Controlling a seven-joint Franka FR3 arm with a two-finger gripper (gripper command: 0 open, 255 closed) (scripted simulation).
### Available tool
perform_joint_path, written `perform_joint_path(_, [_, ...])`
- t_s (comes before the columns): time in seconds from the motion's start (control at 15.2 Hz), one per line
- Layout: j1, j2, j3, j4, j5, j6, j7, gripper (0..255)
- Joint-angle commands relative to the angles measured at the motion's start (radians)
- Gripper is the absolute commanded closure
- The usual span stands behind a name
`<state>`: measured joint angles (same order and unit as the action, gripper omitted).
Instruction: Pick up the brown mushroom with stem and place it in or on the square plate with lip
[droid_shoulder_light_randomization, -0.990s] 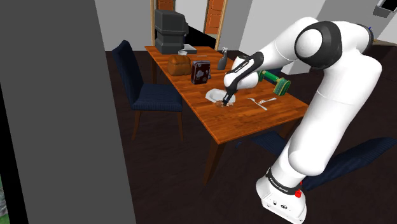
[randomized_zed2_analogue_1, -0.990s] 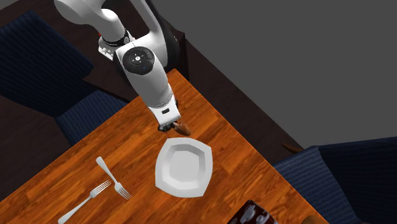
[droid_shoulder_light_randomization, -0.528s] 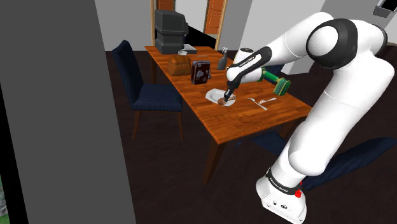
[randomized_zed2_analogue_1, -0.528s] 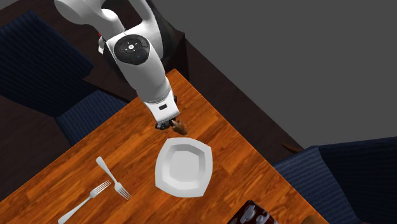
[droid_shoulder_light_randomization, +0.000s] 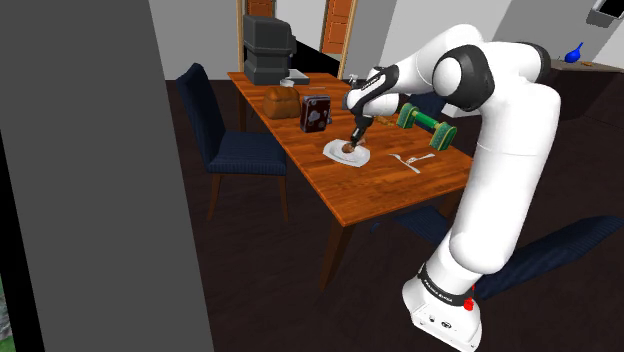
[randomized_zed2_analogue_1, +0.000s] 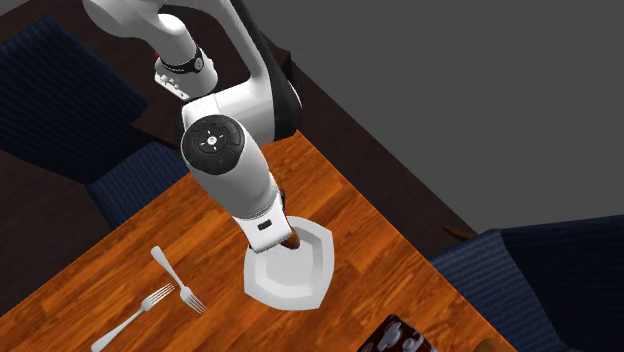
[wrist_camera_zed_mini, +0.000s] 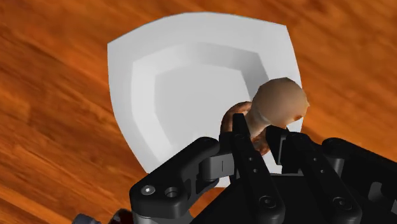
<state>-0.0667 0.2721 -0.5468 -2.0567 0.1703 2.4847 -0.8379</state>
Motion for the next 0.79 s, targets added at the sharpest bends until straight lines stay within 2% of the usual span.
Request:
perform_joint_path(0.0, [-0.04,0.065,0.013,0.089,0.047,-0.033,-0.046,255])
perform_joint_path(0.26, [-0.118,0.191,0.041,0.276,0.108,-0.107,-0.099,255])
perform_joint_path(0.73, [-0.135,0.243,0.066,0.254,0.144,-0.037,-0.122,255])
